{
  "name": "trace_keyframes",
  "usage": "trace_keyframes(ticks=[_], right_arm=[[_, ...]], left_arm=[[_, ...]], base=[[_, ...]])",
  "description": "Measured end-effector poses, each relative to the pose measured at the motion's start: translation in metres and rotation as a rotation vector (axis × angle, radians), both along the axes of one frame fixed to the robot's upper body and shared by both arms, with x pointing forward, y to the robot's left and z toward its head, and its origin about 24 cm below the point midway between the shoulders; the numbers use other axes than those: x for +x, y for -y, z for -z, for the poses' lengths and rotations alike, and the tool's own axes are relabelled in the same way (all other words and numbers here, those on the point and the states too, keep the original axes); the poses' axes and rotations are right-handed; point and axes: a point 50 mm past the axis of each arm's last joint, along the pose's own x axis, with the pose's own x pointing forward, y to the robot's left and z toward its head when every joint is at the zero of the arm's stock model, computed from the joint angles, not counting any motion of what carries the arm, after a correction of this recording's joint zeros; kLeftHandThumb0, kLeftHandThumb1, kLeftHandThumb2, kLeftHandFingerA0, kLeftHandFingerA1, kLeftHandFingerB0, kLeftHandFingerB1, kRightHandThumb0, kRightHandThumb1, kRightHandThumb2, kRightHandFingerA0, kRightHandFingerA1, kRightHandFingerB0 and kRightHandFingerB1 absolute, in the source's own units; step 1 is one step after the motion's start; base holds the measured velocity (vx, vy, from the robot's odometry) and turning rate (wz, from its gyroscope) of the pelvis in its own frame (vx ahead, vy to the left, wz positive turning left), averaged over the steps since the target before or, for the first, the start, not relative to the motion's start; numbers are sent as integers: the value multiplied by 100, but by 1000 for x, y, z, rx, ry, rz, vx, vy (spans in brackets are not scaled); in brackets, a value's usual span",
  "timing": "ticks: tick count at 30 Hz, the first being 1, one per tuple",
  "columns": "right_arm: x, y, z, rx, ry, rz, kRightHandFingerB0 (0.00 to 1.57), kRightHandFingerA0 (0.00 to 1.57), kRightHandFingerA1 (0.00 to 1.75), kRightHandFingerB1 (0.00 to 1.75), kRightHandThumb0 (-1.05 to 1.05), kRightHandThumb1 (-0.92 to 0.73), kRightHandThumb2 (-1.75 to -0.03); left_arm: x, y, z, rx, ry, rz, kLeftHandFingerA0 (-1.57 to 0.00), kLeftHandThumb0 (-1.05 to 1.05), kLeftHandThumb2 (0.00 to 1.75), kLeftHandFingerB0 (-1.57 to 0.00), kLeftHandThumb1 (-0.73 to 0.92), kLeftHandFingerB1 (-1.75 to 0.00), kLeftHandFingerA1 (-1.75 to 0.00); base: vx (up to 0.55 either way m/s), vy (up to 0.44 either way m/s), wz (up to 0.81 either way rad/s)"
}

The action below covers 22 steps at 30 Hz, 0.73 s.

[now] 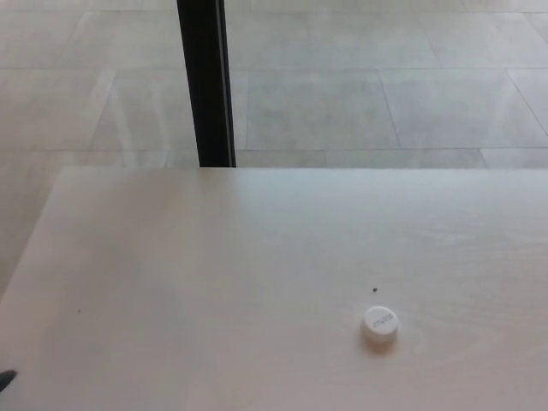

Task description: The robot uses its left hand to to lift the bottle kept on the middle of the desk and tilts it towards its right hand. It then uses its right hand to rotate its cap to open it and places the bottle and cap back on the desk

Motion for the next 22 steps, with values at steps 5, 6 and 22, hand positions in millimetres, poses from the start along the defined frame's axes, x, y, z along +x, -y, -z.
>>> trace_keyframes(ticks=[5, 6, 22], right_arm=[[-14, 17, 7, 70, 17, 90, 7, 0, 42, 35, -34, -77, -64], [-18, 20, 9, 89, 22, 112, 6, 0, 39, 33, -37, -80, -65], [-96, 32, 106, 591, 80, 554, 51, 63, 71, 53, -31, -75, -61]], left_arm=[[-32, -32, 14, -98, -13, -176, -2, -41, 111, -4, 48, -58, -56], [-41, -38, 18, -123, -16, -218, -11, -81, 64, -6, 88, -75, -71], [-213, -42, 124, -568, -141, -917, -40, -69, 105, -31, 55, -66, -71]], base=[[0, 0, 0], [0, 0, 0], [0, 0, 0]])
